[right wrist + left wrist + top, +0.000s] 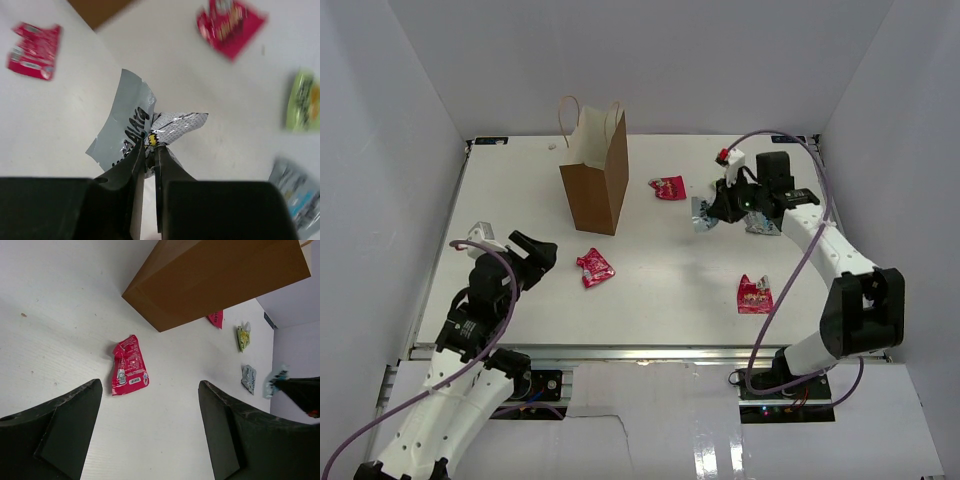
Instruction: Place the snacks into the paper bag
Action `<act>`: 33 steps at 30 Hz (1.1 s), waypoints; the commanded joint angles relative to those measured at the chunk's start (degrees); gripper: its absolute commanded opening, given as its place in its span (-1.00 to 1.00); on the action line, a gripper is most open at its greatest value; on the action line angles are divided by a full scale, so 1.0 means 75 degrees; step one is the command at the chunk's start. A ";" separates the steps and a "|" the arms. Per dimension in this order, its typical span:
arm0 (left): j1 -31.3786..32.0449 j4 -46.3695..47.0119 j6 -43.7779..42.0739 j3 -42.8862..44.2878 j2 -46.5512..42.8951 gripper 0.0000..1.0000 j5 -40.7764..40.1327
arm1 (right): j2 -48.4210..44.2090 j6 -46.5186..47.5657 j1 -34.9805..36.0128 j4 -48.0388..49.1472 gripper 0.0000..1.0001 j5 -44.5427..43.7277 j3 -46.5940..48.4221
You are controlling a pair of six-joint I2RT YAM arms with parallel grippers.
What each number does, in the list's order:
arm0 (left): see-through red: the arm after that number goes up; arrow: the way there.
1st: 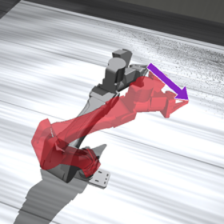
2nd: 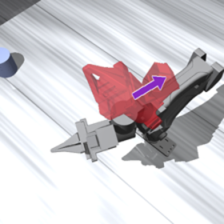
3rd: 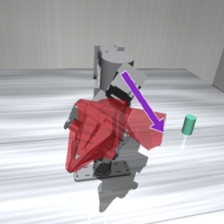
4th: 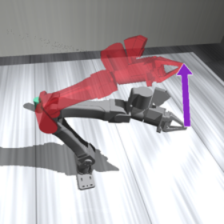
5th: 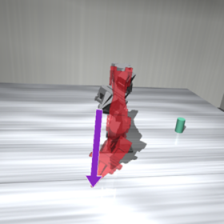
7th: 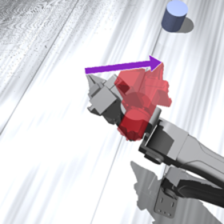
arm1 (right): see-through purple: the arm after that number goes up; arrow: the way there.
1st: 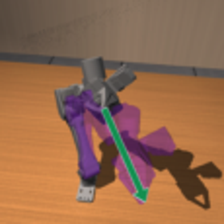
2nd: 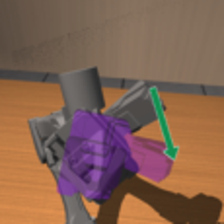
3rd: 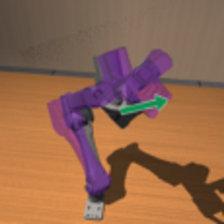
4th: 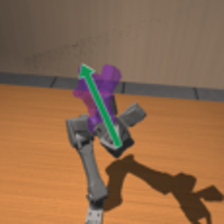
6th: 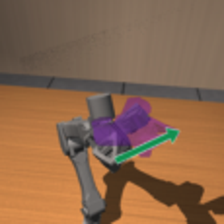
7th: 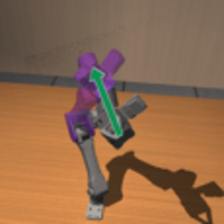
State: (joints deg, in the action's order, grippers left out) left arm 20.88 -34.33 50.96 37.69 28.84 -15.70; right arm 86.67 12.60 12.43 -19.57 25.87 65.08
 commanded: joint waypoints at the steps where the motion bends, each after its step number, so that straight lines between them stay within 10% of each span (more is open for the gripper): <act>1: 0.0028 0.0194 0.0061 -0.0057 0.0104 0.77 0.0090 | -0.0587 0.2334 0.0578 0.0116 -0.85 0.2597 0.1245; 10: 0.0028 0.0171 0.0224 -0.0022 0.0081 0.77 0.0043 | 0.0323 0.3161 0.3565 0.0791 -0.85 0.0398 0.4912; 19: 0.0028 -0.0192 0.0775 0.0002 -0.0270 0.77 0.0254 | 0.2633 0.3030 0.4613 0.2995 -0.85 -0.2580 0.6801; 33: 0.0016 -0.0732 0.1372 -0.0069 -0.0787 0.77 -0.0144 | 0.3444 0.4425 0.4800 0.4262 -0.62 -0.3765 0.6196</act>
State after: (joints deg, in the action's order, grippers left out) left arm 20.88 -38.46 58.98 37.19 22.87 -15.03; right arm 115.57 43.13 48.14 6.24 -0.14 113.45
